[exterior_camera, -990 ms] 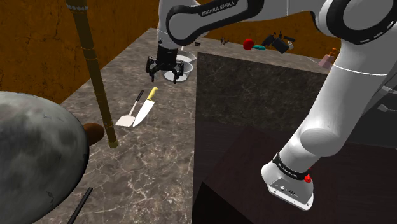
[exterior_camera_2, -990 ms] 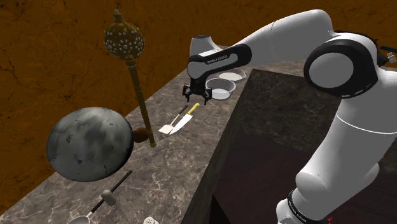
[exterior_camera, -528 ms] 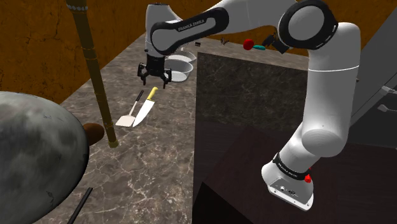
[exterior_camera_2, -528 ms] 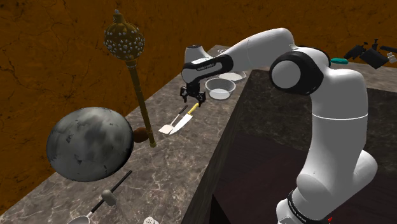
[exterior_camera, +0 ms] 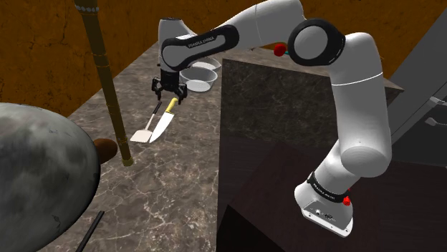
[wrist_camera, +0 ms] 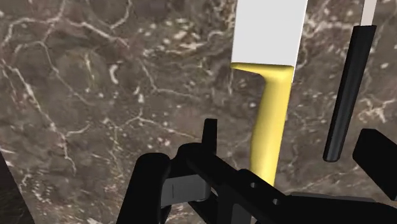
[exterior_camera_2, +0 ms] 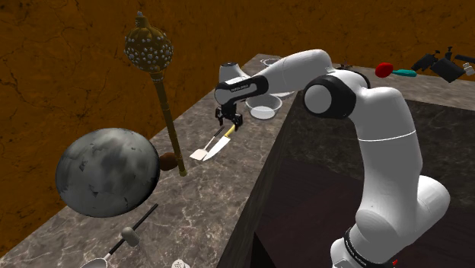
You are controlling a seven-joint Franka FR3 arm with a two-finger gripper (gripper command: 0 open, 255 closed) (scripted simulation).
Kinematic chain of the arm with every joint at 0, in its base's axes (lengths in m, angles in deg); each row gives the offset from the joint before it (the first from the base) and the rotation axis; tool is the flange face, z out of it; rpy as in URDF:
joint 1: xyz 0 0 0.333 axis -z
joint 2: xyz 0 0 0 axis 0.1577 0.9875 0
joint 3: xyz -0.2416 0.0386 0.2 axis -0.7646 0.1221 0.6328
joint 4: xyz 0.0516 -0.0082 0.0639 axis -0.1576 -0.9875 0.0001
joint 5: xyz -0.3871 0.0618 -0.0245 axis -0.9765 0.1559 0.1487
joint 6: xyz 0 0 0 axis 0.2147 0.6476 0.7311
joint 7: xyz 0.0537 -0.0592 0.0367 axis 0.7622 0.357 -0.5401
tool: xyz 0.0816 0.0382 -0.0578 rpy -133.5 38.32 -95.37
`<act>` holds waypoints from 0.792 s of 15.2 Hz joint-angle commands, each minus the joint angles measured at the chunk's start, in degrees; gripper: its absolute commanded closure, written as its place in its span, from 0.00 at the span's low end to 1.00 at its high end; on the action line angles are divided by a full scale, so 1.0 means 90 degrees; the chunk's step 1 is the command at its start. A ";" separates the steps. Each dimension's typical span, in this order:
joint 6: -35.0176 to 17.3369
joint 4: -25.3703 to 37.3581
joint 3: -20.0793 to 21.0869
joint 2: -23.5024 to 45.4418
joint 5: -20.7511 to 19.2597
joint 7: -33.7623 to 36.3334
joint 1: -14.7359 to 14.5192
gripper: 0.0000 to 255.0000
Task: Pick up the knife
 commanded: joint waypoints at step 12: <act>-0.0299 -0.0119 -0.0033 0.0181 -0.0045 0.0038 -0.0017 1.00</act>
